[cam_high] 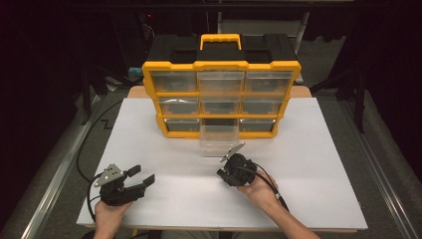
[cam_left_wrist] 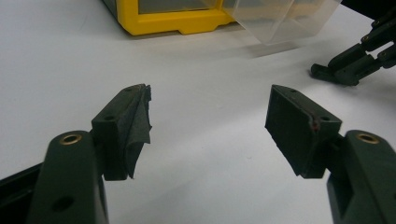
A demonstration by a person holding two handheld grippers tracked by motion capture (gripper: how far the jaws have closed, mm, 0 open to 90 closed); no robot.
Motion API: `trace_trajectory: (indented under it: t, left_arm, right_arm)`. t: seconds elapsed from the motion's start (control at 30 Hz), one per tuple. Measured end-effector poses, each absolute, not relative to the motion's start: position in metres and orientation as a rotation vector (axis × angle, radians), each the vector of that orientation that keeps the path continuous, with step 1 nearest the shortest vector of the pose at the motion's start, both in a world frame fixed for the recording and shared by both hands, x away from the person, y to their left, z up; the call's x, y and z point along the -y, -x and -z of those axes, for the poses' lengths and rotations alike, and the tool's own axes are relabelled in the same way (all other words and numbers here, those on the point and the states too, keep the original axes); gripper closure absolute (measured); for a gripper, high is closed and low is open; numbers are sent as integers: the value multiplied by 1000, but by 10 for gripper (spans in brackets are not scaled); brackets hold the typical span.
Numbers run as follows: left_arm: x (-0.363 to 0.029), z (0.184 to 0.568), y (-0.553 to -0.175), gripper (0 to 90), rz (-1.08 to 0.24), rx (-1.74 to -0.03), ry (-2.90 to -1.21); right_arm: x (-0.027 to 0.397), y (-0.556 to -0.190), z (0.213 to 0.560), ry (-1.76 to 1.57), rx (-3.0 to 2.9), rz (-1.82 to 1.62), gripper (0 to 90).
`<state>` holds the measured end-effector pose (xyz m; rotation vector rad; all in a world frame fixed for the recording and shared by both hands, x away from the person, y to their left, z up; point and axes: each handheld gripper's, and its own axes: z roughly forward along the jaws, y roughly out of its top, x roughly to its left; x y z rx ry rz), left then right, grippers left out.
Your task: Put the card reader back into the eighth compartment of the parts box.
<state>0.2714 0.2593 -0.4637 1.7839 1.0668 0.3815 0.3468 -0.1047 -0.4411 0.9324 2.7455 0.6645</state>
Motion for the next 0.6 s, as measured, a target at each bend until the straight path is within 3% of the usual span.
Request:
trace_trajectory:
  t: [0.6]
  left_arm:
    - [-259,464,-272,314,-382,-1069,-1783]
  right_arm:
    - [132,-337,419,-946,-2727,-800,736]
